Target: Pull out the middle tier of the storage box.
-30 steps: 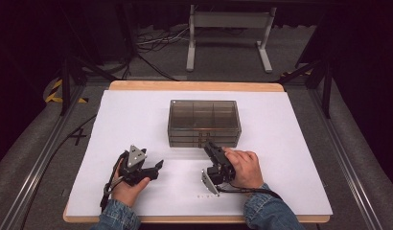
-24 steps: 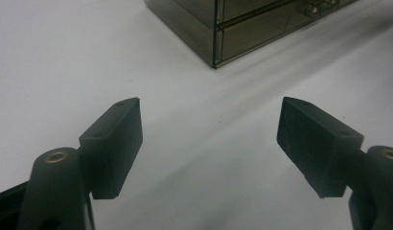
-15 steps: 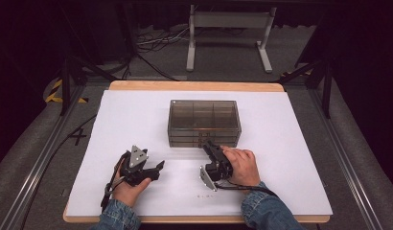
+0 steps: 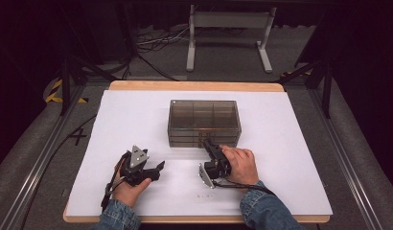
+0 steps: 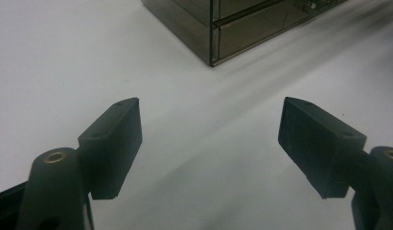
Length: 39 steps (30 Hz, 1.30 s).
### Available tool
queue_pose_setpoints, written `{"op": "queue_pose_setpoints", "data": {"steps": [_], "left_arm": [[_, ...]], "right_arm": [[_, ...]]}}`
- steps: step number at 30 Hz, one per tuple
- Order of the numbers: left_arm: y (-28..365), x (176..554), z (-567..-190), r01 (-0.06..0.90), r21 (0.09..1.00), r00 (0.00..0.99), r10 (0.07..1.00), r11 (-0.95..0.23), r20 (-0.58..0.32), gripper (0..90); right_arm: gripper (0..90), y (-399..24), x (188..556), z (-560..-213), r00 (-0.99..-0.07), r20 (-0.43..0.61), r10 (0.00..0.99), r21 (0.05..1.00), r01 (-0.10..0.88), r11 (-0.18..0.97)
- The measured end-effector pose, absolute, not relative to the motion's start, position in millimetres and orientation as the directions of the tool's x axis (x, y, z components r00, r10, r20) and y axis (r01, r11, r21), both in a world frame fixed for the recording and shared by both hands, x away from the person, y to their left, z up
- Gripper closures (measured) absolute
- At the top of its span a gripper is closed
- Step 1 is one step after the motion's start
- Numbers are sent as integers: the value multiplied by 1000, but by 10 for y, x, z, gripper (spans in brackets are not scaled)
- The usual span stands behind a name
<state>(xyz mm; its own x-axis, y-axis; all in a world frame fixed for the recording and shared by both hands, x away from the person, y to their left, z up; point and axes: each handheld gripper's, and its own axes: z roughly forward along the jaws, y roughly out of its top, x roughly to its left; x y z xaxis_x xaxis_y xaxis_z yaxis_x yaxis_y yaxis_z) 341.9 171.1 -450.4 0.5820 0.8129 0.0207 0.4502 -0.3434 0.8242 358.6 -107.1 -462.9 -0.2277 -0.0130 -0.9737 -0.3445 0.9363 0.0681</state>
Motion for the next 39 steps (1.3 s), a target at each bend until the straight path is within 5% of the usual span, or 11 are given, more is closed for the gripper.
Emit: {"op": "queue_pose_setpoints", "data": {"steps": [39], "left_arm": [[1708,3417,-4506,451,824,581,814,-344,21,235]], "right_arm": [[799,-1023,3375,-4596,-229,-973,-27,54,-339,939]]}}
